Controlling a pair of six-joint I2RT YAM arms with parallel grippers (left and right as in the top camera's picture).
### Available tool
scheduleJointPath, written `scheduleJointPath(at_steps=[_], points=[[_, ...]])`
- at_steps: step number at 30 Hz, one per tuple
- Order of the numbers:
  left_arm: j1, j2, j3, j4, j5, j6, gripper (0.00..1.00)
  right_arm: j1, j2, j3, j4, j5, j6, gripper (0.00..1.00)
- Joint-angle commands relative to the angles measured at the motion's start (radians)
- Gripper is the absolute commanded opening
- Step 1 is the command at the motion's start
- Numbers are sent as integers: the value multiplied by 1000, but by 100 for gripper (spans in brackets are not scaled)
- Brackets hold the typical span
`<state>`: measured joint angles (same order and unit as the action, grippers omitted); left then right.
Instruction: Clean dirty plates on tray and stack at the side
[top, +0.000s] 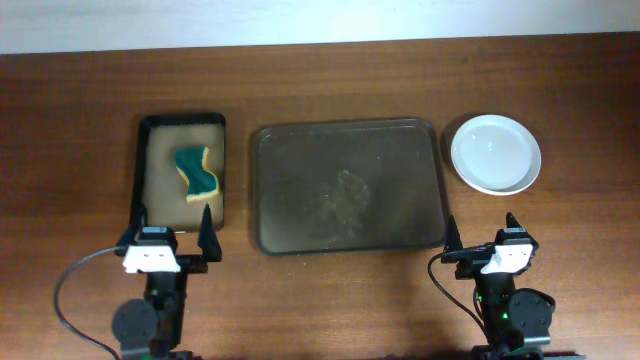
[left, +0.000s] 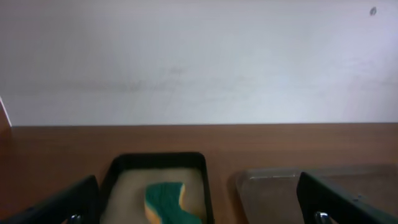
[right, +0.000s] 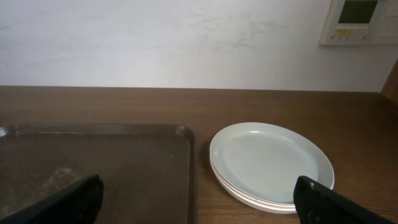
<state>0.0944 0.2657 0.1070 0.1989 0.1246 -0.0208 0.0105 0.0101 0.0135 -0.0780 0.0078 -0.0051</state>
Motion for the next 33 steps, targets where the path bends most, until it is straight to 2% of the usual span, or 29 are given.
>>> scheduleJointPath(at_steps=[1, 7, 16, 20, 33], points=[[-5, -57, -100, 43, 14, 14, 99, -5, -6, -8, -4, 12, -6, 98], [-13, -68, -98, -12, -38, 14, 100, -5, -6, -8, -4, 12, -6, 99], [-39, -147, -98, -278, -119, 15, 99, -5, -6, -8, -4, 12, -6, 98], [-67, -203, -98, -283, -128, 68, 100, -5, -6, -8, -4, 12, -6, 98], [-71, -261, -98, -286, -129, 68, 99, -5, -6, -8, -4, 12, -6, 98]])
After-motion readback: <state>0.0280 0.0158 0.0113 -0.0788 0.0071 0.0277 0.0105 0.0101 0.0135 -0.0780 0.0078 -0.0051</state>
